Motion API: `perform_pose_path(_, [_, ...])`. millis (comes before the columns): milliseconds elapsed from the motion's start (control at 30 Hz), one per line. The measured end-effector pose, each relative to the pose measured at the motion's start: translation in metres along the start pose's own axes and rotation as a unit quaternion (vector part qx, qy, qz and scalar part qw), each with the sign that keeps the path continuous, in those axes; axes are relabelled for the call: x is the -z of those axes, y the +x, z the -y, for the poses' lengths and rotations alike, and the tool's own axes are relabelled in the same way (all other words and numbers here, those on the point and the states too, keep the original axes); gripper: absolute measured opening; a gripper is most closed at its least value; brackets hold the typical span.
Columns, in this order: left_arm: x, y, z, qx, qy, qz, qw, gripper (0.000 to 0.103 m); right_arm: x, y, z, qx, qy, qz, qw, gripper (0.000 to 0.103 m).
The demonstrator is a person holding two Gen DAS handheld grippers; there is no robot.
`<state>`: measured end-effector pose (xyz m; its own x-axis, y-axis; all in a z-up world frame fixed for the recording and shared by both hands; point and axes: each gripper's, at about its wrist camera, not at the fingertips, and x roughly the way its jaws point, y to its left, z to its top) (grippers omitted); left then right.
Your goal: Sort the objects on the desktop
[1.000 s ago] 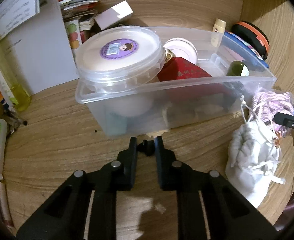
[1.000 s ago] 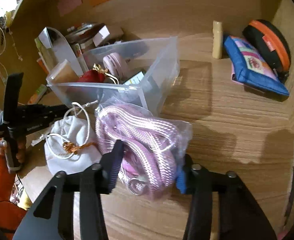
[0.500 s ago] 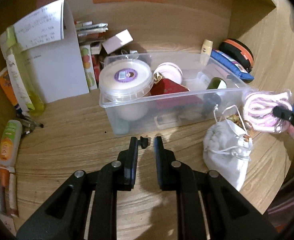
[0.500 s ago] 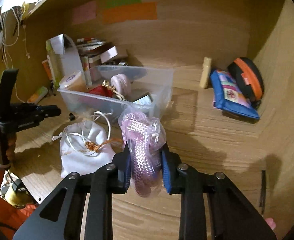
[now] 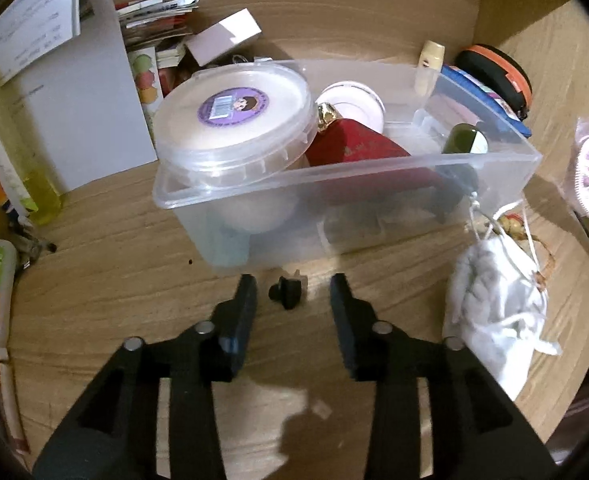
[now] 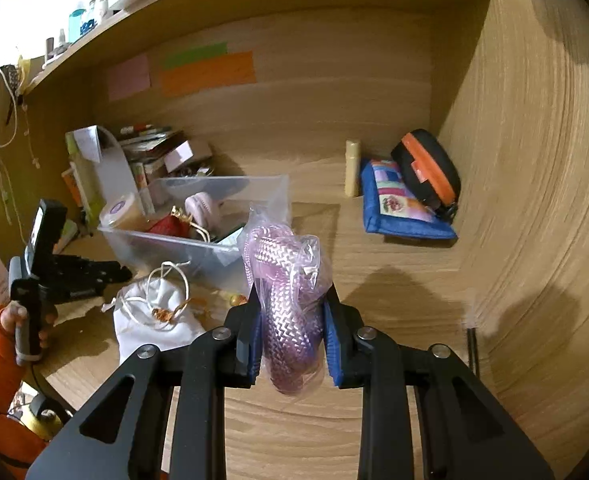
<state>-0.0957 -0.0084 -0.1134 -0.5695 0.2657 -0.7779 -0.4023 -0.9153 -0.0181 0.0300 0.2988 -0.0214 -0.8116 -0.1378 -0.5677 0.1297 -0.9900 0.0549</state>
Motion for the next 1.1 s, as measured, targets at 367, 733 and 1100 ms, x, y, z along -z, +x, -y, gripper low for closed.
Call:
perform_pose_path(367, [-0.003,0.011,0.001,-0.034,-0.014,-0.005,0.9993,0.014,-0.025,0.013,-0.008,-0.044,-0.023,0.024,0.999,0.023])
perform_pose_path(733, [0.006,-0.015,-0.001,-0.035,-0.02,0.024,0.9989,0.012,-0.059,0.042,-0.036,-0.101,-0.045,0.045,0.993,0.023])
perform_pose_path(1100, [-0.017,-0.075,0.002,-0.014,-0.007,0.106,0.9942,0.012,-0.08,0.068,-0.047,-0.118,-0.023,0.045,0.992,0.023])
